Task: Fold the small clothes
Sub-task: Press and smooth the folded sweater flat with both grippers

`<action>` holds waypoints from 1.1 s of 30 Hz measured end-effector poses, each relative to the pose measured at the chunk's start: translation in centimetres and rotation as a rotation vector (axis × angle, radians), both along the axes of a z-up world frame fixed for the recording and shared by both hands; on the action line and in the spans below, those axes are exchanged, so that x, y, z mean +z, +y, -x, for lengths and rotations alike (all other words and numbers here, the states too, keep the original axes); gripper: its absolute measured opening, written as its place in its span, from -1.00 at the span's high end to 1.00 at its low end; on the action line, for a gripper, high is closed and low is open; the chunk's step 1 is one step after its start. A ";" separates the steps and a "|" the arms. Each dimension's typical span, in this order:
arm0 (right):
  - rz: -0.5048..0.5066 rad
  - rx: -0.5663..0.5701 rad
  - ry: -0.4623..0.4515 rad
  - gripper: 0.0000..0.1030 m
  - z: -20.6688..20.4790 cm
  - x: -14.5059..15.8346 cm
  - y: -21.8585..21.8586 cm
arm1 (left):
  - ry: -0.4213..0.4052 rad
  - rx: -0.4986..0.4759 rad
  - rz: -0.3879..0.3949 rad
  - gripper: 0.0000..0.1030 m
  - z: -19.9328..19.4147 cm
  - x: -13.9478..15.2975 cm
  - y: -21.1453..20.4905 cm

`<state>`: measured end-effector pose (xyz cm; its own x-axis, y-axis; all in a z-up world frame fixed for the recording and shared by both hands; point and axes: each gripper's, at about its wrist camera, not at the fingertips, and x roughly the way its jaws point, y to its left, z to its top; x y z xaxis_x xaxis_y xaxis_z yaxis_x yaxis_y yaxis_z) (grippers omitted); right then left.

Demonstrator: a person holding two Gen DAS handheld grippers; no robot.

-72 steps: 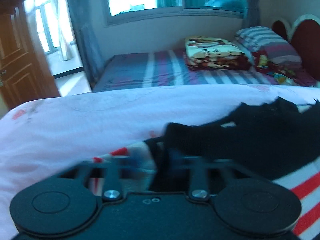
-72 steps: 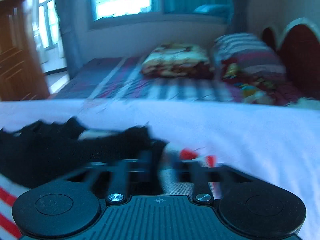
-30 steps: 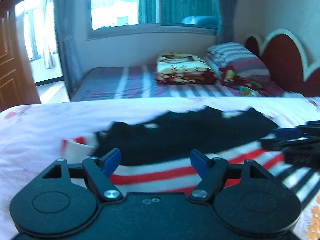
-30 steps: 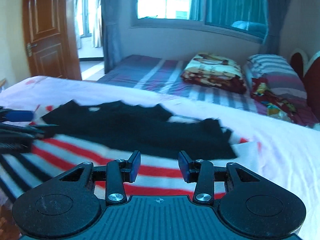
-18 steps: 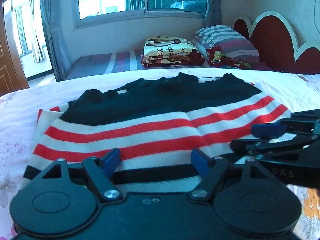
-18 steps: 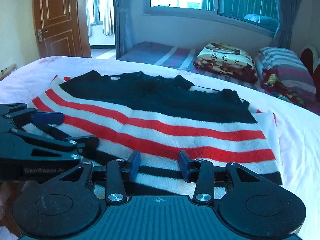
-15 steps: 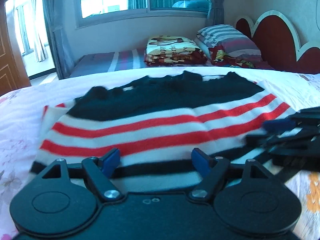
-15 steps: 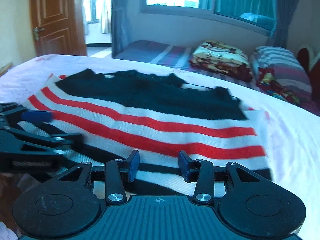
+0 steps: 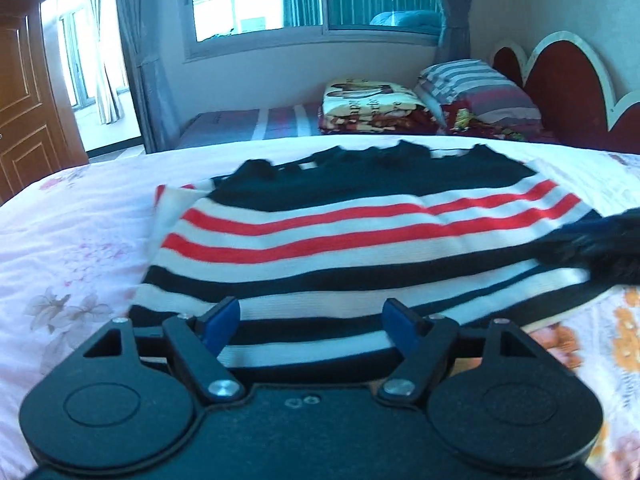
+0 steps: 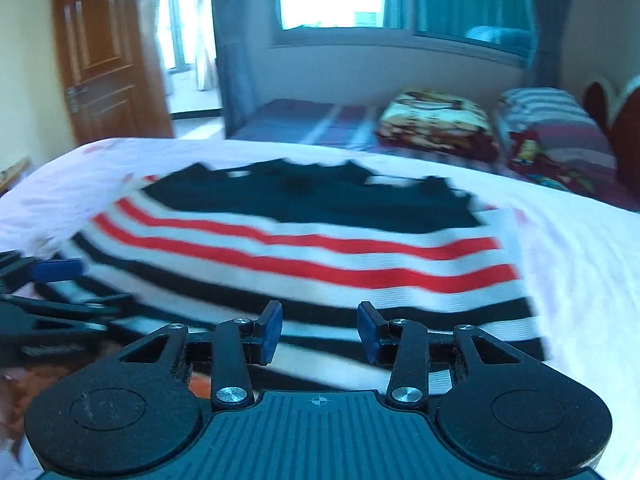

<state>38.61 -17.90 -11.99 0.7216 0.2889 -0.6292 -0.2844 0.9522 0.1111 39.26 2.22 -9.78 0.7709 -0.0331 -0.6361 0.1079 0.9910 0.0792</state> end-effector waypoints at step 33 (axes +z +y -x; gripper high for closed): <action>-0.002 -0.202 0.087 0.44 2.1 -2.3 -11.4 | 0.042 0.077 -0.009 -0.69 1.0 -1.4 5.5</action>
<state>36.51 -29.26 -14.24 0.7080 0.1452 -0.6911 -0.0767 0.9887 0.1291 38.21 7.68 -11.19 0.7433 0.0315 -0.6683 0.0344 0.9958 0.0851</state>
